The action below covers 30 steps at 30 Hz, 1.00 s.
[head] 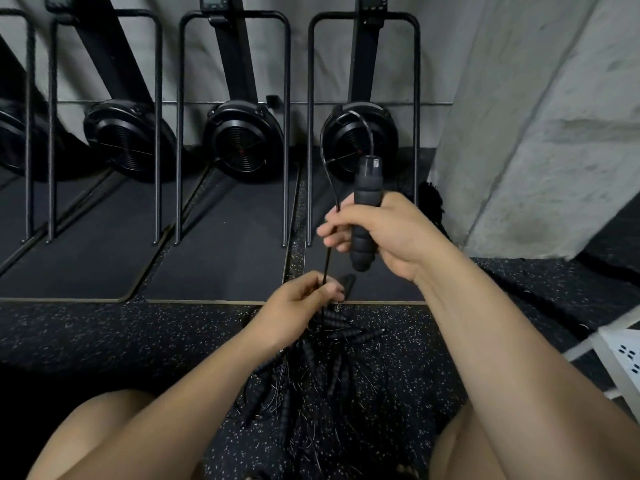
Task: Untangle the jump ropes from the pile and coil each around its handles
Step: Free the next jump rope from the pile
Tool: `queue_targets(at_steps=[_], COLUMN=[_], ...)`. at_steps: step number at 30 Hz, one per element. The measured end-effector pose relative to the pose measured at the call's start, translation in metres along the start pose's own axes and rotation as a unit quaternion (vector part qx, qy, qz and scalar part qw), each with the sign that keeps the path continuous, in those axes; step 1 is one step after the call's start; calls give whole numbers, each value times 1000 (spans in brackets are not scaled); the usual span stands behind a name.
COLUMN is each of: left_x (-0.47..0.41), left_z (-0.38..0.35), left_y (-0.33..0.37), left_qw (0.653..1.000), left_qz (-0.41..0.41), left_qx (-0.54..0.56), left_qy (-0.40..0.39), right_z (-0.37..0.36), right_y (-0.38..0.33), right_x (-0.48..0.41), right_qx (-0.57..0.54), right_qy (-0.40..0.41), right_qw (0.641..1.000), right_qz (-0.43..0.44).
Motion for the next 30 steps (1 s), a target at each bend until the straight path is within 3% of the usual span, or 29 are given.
queue_targets(at_steps=[7,11,16,22,27,30], left_x=[-20,-27,-34,-41,-42,-43], left_z=[-2,-1,11,32,42,54], left_y=[-35,-37,-24,-11,-4,0], left_qw=[981,973,972,978,987,979], left_qz=[-19,-34,-52,-59,-48,-37], left_qx=[-186,-217,-206,-138,-10,87], left_qy=[43,66,101,145,151,179], right_z=[14,21,21,-14,-25,-31], right_y=[2,32,88,127,133,134], right_x=[-8,-15,-20,-17,-19,-22], right_qx=[-100,-143,49,144,263,270], right_qy=[83,99,59,-20,32,43], right_qw=[991,985,992,980,962,960], right_qz=[29,-10,-97,-134,-74,-58])
Point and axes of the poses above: each hand's wrist, its own x-axis away from the middle knuckle, its own z-axis out of the back of the hand, y = z × x, the point moved 5 cm from there along -x, towards the middle knuckle, and after that the axes turned 9 degrees about y, right-handed, at the moved point
